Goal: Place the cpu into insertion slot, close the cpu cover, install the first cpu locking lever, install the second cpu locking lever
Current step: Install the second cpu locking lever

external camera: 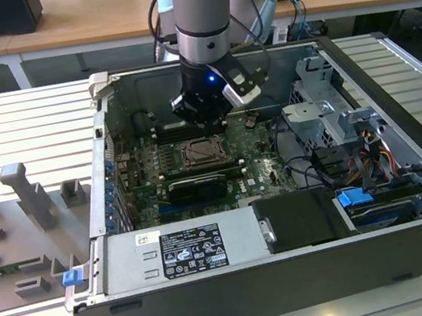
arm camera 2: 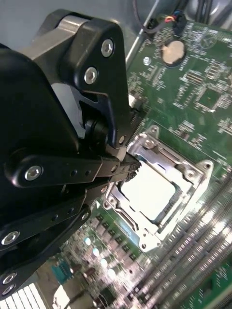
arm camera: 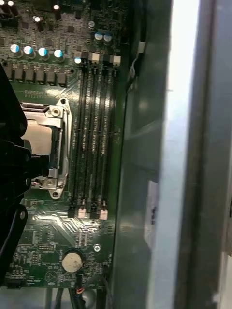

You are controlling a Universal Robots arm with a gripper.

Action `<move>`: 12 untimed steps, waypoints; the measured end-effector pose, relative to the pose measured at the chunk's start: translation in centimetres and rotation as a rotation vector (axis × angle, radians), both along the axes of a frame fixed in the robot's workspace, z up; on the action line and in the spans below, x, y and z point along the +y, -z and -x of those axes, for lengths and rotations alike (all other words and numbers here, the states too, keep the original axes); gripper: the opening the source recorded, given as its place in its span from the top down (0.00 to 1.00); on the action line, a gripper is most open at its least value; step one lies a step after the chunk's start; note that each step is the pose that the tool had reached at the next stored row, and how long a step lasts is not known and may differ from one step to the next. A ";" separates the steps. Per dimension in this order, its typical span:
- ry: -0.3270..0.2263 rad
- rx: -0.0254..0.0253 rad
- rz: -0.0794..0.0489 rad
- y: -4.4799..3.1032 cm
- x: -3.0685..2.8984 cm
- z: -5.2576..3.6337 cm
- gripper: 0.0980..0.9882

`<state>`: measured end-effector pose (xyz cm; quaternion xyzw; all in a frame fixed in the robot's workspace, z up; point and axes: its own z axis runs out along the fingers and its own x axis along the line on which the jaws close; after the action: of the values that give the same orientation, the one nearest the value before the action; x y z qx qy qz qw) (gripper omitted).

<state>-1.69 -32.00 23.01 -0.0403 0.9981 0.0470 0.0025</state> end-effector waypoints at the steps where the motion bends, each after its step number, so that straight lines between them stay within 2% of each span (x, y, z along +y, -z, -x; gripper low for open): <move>1: 0.000 0.0000 0.000 0.00 -0.22 0.00 0.99; 4: 0.000 0.0001 0.000 -0.13 -0.42 0.00 0.99; 9: 0.000 -0.0001 0.000 -0.86 -0.58 -0.01 0.99; 12: 0.000 0.0000 0.000 -0.87 -1.36 0.00 0.99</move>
<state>-1.69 -33.36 23.88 -0.0403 0.9981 0.0470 0.0025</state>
